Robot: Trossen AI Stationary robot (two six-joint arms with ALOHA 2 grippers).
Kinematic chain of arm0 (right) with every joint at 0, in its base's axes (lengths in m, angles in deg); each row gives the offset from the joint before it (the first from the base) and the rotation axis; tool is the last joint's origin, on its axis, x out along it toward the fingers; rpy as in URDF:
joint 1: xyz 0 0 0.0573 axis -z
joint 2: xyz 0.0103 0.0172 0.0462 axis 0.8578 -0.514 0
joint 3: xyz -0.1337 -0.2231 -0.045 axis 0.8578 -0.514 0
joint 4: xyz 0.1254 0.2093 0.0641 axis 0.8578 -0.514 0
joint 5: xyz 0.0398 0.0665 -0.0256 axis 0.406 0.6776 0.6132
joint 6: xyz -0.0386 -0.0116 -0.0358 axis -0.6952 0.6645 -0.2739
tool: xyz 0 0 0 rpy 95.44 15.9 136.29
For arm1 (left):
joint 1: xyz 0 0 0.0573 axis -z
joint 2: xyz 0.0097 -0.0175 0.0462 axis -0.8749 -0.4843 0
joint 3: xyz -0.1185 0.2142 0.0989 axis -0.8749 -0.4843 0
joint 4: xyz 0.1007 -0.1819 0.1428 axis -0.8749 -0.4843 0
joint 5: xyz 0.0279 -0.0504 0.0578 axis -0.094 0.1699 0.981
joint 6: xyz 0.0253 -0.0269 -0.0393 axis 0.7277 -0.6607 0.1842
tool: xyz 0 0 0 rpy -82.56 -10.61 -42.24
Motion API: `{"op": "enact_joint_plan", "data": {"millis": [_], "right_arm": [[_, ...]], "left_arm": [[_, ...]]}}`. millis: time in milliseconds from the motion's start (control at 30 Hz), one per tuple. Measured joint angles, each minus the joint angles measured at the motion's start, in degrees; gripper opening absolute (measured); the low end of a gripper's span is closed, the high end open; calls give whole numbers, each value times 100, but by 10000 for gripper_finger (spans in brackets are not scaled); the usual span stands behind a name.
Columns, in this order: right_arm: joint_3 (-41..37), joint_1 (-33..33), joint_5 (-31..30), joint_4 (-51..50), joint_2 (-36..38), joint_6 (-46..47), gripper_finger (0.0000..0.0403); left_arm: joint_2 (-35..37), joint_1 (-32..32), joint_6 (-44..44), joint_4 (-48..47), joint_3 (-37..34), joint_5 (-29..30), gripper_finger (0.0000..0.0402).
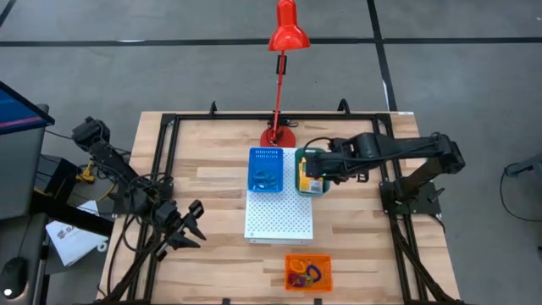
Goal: Pick & Place Office Desk Supplies
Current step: Put the green bin on the shelf
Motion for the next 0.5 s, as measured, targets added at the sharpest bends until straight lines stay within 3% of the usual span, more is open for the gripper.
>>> {"op": "enact_joint_plan", "data": {"millis": [500], "right_arm": [[-989, 277, 103, 925, 347, -289, 0]], "left_arm": [[-2, 1, 17, -14, 0, 123, 98]]}}
